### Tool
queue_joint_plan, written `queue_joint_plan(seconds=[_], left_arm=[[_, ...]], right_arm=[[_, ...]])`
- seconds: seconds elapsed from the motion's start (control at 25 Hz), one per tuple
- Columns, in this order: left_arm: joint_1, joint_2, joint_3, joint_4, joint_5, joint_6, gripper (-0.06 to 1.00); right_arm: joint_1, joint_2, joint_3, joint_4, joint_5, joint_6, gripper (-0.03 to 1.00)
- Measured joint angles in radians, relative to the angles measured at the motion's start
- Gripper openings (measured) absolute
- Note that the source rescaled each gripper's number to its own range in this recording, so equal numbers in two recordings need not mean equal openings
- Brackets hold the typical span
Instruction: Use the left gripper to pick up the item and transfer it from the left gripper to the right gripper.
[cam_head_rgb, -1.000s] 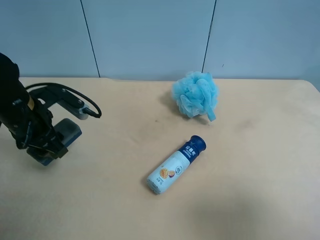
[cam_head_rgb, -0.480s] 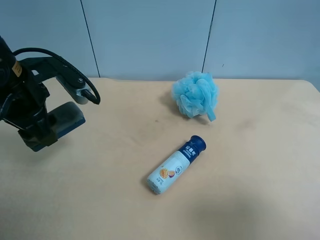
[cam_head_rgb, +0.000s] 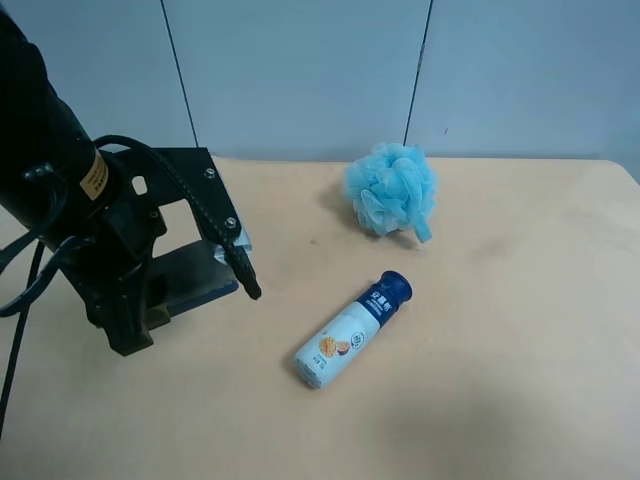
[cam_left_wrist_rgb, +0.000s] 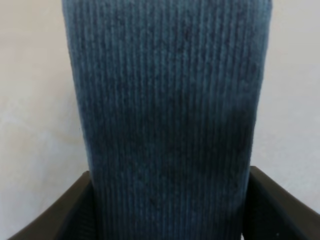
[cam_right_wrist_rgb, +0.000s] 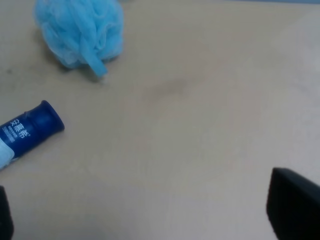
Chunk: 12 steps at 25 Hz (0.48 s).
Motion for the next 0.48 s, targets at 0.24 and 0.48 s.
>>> queue_joint_plan(seconds=[0.24,0.48], left_arm=[[-0.019,0.000,0.000,0.000,-0.026,0.036,0.00],[-0.019,0.000,0.000,-0.002,-0.066,0.079,0.00]], right_arm=[[0.000,0.000,0.000,0.000,0.000,0.000,1.00],[0.000,0.000,0.000,0.000,0.000,0.000,1.00]])
